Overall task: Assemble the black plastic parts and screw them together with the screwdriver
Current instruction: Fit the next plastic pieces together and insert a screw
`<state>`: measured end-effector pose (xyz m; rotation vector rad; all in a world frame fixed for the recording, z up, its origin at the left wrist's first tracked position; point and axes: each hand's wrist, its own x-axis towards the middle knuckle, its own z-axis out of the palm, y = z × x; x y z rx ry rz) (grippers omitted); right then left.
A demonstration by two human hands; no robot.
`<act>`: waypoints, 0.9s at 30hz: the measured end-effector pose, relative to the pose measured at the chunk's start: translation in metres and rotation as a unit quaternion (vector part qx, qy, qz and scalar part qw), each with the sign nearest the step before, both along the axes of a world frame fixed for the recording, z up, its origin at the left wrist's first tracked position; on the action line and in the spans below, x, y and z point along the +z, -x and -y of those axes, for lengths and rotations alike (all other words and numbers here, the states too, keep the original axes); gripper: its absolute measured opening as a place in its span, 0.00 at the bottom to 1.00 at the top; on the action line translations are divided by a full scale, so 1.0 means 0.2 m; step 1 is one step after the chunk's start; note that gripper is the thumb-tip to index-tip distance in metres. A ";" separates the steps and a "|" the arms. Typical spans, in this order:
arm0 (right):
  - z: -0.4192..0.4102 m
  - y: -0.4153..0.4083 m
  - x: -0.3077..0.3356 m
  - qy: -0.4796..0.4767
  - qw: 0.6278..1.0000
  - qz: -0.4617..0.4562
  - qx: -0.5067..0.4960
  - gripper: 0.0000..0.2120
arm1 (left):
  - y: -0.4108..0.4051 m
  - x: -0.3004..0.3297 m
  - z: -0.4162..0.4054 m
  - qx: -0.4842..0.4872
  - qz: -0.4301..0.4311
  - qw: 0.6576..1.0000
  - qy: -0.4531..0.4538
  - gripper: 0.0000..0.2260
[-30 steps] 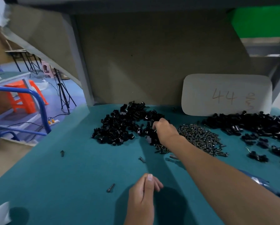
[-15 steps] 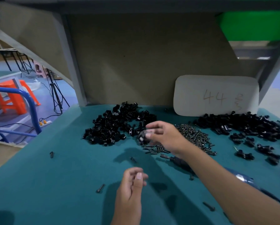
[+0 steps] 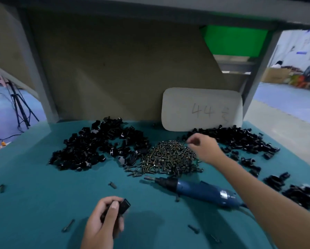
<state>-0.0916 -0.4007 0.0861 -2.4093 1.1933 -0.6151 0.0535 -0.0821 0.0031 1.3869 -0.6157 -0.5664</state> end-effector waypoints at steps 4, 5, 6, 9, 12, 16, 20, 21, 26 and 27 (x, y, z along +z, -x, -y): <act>0.46 0.33 -0.18 -0.021 0.966 -0.184 -0.182 0.21 | 0.01 -0.02 -0.01 -0.035 -0.054 0.998 0.005 0.10; 0.51 0.39 -0.21 -0.039 0.955 -0.227 -0.185 0.23 | 0.00 -0.02 -0.01 -0.042 -0.061 0.997 0.013 0.09; 0.54 0.43 -0.24 -0.049 0.948 -0.257 -0.179 0.24 | 0.00 -0.01 0.00 -0.047 -0.057 0.997 0.017 0.08; 0.56 0.48 -0.29 -0.012 0.948 -0.263 -0.180 0.21 | -0.01 -0.03 0.01 -0.041 -0.011 0.999 0.023 0.12; 0.56 0.49 -0.30 0.008 0.948 -0.252 -0.193 0.16 | -0.01 -0.03 0.01 -0.041 -0.011 0.998 0.036 0.12; 0.55 0.51 -0.30 -0.007 0.946 -0.244 -0.212 0.15 | -0.04 -0.02 0.03 -0.053 -0.107 0.992 0.039 0.22; 0.46 0.50 -0.25 0.023 0.962 -0.169 -0.211 0.07 | -0.02 -0.02 0.02 -0.049 -0.061 0.996 0.040 0.18; 0.41 0.48 -0.21 0.028 0.972 -0.114 -0.202 0.07 | -0.01 -0.02 0.02 -0.043 -0.046 0.997 0.043 0.15; -0.17 0.28 0.00 -0.100 0.970 0.212 -0.066 0.03 | 0.01 -0.02 0.02 -0.023 0.004 0.999 0.040 0.09; -0.34 0.25 0.01 -0.157 0.949 0.273 -0.023 0.04 | 0.01 -0.02 0.02 -0.023 0.014 0.999 0.038 0.07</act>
